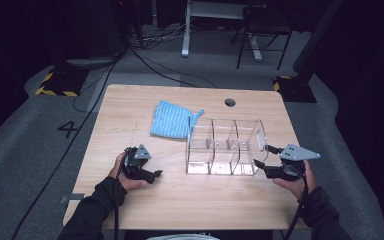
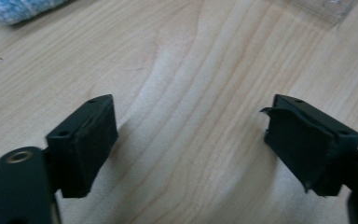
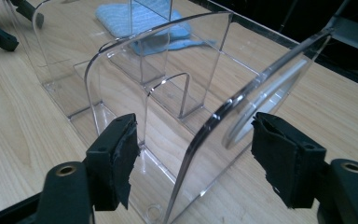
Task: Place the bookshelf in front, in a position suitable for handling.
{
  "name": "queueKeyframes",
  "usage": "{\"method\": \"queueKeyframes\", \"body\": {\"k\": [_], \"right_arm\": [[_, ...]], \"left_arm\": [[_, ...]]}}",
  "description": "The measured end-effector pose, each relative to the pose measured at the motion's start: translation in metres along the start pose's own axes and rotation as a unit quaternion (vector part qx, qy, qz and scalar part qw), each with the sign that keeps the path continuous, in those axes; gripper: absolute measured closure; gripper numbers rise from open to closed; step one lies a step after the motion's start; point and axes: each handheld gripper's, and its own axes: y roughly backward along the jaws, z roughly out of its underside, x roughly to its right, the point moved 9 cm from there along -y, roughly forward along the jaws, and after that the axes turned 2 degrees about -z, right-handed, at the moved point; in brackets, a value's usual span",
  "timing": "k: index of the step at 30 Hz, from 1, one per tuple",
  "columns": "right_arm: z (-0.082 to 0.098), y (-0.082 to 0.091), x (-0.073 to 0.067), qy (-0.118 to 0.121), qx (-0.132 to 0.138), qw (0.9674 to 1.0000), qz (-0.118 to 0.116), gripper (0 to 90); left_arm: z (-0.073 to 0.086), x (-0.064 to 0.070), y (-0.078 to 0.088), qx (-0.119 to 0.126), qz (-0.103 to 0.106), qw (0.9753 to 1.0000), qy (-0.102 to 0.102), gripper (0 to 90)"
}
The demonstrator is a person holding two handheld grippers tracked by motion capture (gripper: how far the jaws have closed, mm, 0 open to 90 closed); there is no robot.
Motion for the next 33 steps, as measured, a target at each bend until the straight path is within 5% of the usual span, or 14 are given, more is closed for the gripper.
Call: {"method": "queueKeyframes", "body": {"k": [4, 11, 19, 27, 33], "right_arm": [[-0.002, -0.006, 0.000, 0.001, 0.005, 1.0000, -0.006, 36.1], [-0.004, -0.007, 0.003, -0.008, 0.023, 0.9997, 0.008, 38.1], [-0.005, -0.012, 0.004, -0.012, 0.025, 0.9996, 0.010, 38.5], [-0.006, -0.017, -0.001, -0.010, 0.020, 0.9997, 0.006, 43.0], [-0.006, -0.015, -0.005, -0.004, 0.026, 0.9996, -0.008, 48.8]], "left_arm": [[-0.021, -0.006, -0.001, 0.019, -0.023, 0.9993, -0.022, 23.9], [-0.062, -0.020, -0.005, 0.056, -0.032, 0.9978, -0.017, 27.6], [-0.092, -0.031, -0.033, 0.053, -0.041, 0.9974, -0.027, 27.6], [-0.123, -0.039, -0.055, 0.076, -0.037, 0.9961, -0.022, 35.1], [-0.121, -0.045, -0.075, 0.044, -0.026, 0.9985, -0.022, 48.0]]}}
